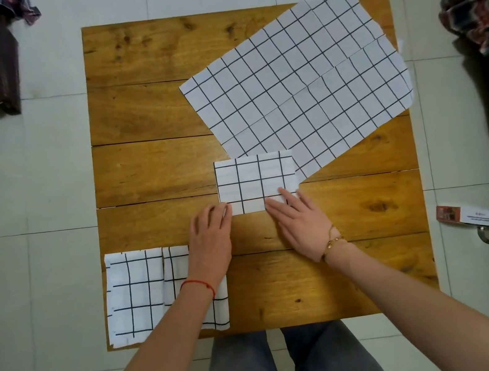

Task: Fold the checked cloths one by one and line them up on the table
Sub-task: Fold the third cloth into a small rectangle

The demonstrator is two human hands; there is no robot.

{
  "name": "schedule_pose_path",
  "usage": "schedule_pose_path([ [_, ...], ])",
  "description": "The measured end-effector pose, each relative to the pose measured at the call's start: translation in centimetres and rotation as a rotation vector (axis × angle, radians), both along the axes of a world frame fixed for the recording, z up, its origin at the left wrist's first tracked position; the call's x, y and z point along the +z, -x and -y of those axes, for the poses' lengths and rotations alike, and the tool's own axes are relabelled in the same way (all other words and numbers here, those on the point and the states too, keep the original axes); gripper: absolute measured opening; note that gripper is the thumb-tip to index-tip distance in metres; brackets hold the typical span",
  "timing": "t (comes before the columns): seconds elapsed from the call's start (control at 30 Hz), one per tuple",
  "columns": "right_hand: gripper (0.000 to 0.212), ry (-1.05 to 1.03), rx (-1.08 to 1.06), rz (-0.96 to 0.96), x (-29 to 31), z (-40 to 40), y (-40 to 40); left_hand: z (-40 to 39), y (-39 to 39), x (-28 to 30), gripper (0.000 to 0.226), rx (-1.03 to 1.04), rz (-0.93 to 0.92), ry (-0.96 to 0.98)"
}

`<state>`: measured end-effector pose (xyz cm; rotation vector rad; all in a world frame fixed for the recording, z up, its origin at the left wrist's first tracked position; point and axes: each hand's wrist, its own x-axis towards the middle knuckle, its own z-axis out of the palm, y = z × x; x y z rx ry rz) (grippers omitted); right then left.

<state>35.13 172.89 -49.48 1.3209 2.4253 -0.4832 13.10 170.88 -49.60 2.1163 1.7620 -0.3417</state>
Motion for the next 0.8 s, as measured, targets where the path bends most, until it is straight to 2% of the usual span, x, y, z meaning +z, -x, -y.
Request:
schedule_pose_path([
  [0.23,0.048,-0.065,-0.081,-0.109,0.6,-0.1,-4.8,0.2,-0.3,-0.1,0.064,0.037,0.023,0.026],
  [0.33,0.041,-0.122,-0.215,-0.254,0.8,-2.3,-3.3,-0.2,-0.4,0.2,0.048,0.141,0.107,-0.048],
  [0.43,0.029,-0.186,-0.392,-0.323,1.2,-6.1,-1.2,-1.3,-0.7,0.3,0.029,0.336,0.159,-0.123],
  [0.57,0.022,-0.123,-0.459,-0.286,1.4,-11.3,1.5,-3.0,-1.5,0.2,0.028,0.622,0.186,-0.048],
  [0.8,0.019,-0.036,-0.32,-0.165,-0.1,-13.8,3.6,-4.5,-2.9,-0.2,0.028,0.801,0.233,0.014],
])
